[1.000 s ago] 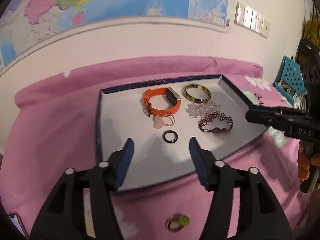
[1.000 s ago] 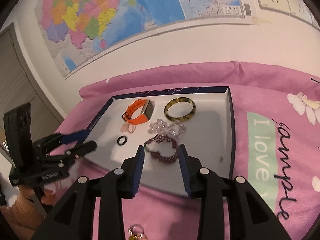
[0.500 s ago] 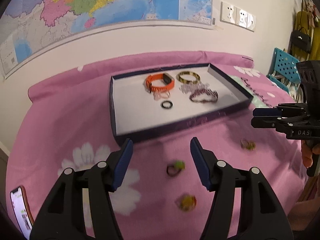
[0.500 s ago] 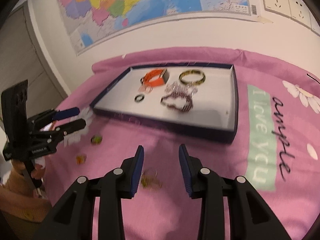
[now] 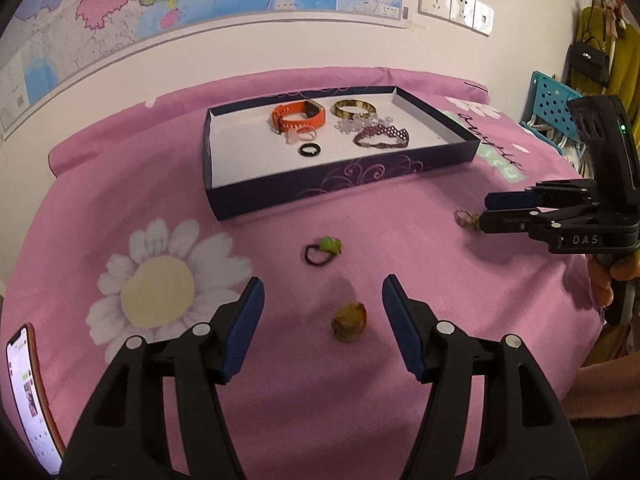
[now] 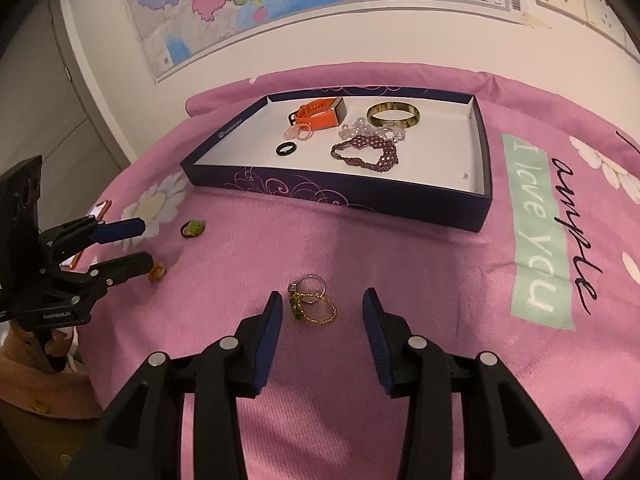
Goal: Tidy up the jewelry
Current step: 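Grasp the yellow-stone ring with the left gripper while the right gripper grasps a gold ring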
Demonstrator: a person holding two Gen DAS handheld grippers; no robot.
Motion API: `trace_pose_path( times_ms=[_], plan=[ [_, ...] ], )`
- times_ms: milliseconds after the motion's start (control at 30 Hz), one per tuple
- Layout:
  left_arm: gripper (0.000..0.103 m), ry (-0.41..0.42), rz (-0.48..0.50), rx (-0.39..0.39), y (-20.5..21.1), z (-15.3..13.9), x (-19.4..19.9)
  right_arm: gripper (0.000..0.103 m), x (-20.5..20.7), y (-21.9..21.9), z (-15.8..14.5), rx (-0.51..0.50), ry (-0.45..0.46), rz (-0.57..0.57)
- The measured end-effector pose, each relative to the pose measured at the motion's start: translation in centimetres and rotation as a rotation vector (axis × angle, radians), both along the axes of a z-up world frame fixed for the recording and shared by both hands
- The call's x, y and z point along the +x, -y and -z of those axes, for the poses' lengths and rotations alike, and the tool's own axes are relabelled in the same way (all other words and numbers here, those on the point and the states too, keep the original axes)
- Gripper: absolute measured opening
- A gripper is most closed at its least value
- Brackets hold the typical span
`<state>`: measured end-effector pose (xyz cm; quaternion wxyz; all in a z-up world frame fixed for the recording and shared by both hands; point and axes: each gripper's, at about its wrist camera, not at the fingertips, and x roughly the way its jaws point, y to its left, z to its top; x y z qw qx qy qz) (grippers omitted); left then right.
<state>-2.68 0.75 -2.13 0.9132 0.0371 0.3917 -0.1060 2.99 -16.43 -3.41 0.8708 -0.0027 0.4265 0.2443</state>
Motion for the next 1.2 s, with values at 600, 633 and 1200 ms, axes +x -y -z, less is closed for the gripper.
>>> trace_pose_path(
  times_ms=[600,633,1200],
  plan=[
    [0.048,-0.056,0.017,0.009,1.1,1.5,-0.2,0.032,-0.4,-2.0,0.2,-0.093,0.054,-0.029],
    [0.047,-0.056,0.014,0.009,1.1,1.5,-0.2,0.031,-0.4,-2.0,0.2,-0.099,0.057,-0.029],
    [0.024,-0.052,-0.016,0.004,0.7,1.5,-0.3,0.003,-0.9,-2.2,0.1,-0.120,0.081,-0.042]
  ],
)
